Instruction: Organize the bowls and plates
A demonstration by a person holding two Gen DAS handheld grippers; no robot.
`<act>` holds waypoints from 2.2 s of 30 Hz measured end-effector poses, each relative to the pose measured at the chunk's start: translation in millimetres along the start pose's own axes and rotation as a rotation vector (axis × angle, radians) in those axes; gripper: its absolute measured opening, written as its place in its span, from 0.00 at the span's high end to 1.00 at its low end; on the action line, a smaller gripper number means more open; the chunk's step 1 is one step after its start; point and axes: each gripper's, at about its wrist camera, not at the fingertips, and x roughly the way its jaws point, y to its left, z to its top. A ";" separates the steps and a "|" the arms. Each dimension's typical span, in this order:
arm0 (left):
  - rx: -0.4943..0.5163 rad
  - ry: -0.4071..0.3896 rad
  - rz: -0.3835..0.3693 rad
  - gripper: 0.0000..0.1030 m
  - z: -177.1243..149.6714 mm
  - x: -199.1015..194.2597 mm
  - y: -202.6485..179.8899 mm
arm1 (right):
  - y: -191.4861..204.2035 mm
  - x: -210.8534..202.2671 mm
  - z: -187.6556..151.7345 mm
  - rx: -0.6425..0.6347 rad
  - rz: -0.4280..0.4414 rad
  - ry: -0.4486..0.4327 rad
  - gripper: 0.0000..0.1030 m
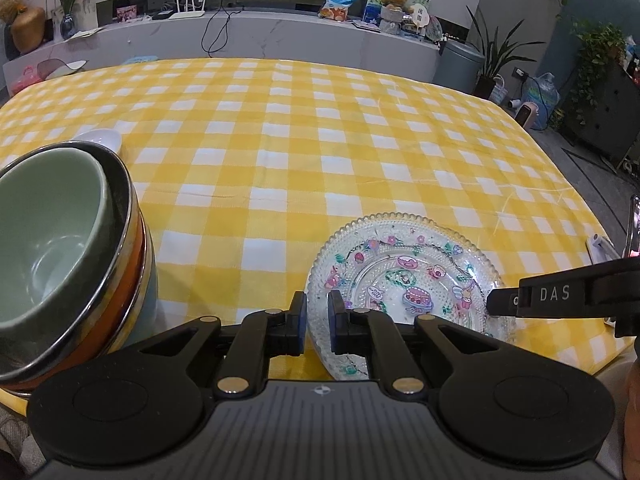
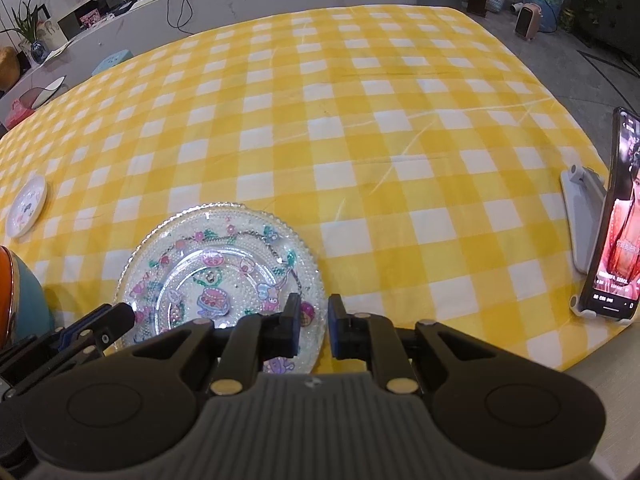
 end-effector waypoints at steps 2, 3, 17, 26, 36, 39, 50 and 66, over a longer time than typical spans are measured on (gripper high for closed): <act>-0.008 -0.006 -0.005 0.87 -0.1 -1.5 0.9 | -2.1 -2.6 -1.1 0.005 0.007 -0.016 0.75; -0.008 -0.010 -0.008 0.85 0.2 -2.3 0.9 | -2.3 -4.7 -1.1 0.008 0.009 -0.027 0.74; 0.009 -0.027 -0.087 0.74 25.8 -32.6 0.5 | 8.2 -27.6 5.4 -0.041 0.089 -0.176 0.62; 0.003 -0.035 -0.036 0.71 63.9 -63.7 38.6 | 42.9 -41.0 15.9 -0.114 0.254 -0.307 0.57; -0.102 -0.074 0.030 0.71 110.8 -77.1 133.3 | 115.0 -23.7 44.7 -0.201 0.428 -0.235 0.53; -0.124 -0.068 0.077 0.72 121.5 -70.0 159.1 | 135.8 -12.0 59.5 -0.197 0.467 -0.176 0.54; -0.274 0.041 0.141 0.71 128.7 -6.4 240.2 | 218.5 39.1 93.6 -0.238 0.508 0.043 0.68; -0.359 0.058 0.120 0.72 103.8 34.9 272.2 | 284.7 97.3 114.1 -0.292 0.421 0.192 0.72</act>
